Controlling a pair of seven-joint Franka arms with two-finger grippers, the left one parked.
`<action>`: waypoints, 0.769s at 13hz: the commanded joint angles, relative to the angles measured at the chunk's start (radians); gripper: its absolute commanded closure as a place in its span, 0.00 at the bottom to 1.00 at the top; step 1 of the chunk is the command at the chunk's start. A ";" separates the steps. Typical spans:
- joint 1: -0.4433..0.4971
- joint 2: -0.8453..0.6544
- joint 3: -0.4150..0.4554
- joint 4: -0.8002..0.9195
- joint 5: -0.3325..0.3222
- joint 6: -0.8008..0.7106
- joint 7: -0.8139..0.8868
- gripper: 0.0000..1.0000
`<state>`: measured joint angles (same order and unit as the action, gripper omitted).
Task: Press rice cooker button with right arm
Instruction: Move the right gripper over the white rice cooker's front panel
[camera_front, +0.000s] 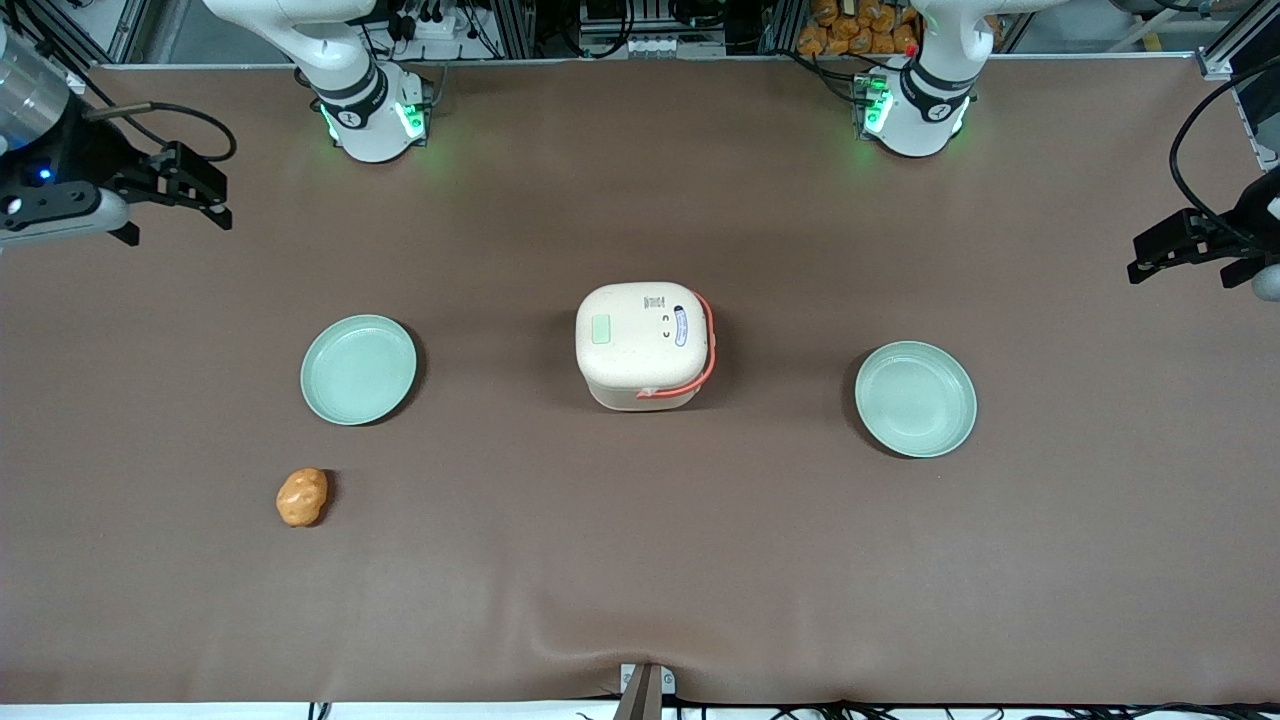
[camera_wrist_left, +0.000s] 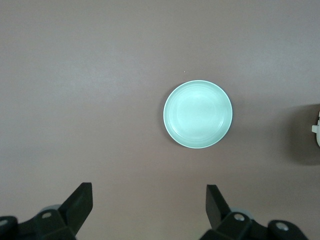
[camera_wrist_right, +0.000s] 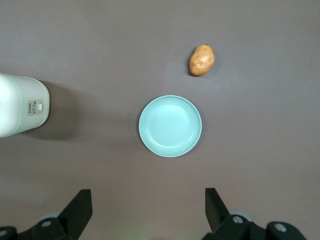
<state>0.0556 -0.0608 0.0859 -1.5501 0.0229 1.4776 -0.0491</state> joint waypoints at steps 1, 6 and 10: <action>0.088 0.044 -0.005 0.036 -0.017 0.010 0.041 0.00; 0.311 0.169 -0.002 0.099 -0.012 0.088 0.386 0.00; 0.429 0.320 -0.002 0.169 -0.006 0.166 0.573 0.18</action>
<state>0.4434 0.1746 0.0938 -1.4551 0.0212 1.6254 0.4503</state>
